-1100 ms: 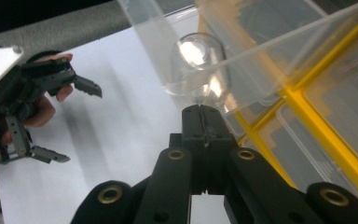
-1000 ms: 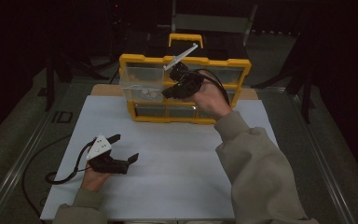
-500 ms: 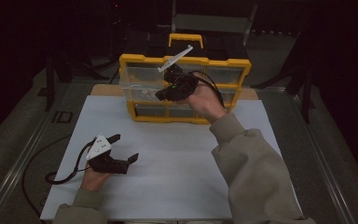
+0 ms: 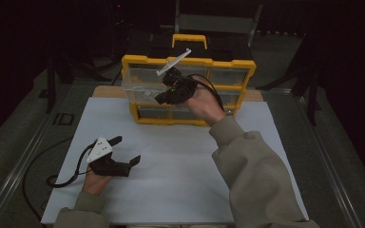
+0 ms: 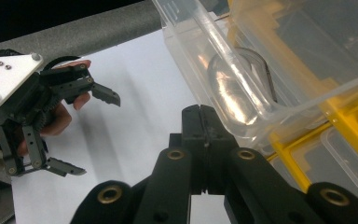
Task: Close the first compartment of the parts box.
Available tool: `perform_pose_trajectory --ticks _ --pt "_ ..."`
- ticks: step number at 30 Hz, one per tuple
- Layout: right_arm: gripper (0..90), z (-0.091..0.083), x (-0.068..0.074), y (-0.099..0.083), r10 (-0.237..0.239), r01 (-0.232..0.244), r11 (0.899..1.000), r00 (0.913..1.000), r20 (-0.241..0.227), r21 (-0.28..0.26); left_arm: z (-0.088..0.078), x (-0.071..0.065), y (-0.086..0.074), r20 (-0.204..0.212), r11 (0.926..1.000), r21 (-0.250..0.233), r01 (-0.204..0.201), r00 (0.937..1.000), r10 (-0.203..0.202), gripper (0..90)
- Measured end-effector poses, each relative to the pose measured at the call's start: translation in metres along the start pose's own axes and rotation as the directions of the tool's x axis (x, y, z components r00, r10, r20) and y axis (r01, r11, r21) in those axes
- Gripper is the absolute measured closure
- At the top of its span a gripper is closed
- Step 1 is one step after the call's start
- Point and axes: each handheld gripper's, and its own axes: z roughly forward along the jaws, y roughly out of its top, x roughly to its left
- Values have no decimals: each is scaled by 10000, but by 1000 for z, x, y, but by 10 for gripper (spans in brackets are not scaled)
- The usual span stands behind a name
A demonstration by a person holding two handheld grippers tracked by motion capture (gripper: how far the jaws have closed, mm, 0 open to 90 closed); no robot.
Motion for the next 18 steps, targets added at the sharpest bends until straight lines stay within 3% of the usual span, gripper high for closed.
perform_pose_trajectory --ticks 18 --pt "900 2 -2 2 184 -184 9995 9998 9 -261 -1 0 0 -52 10000 -69 5 10000 -5 7"
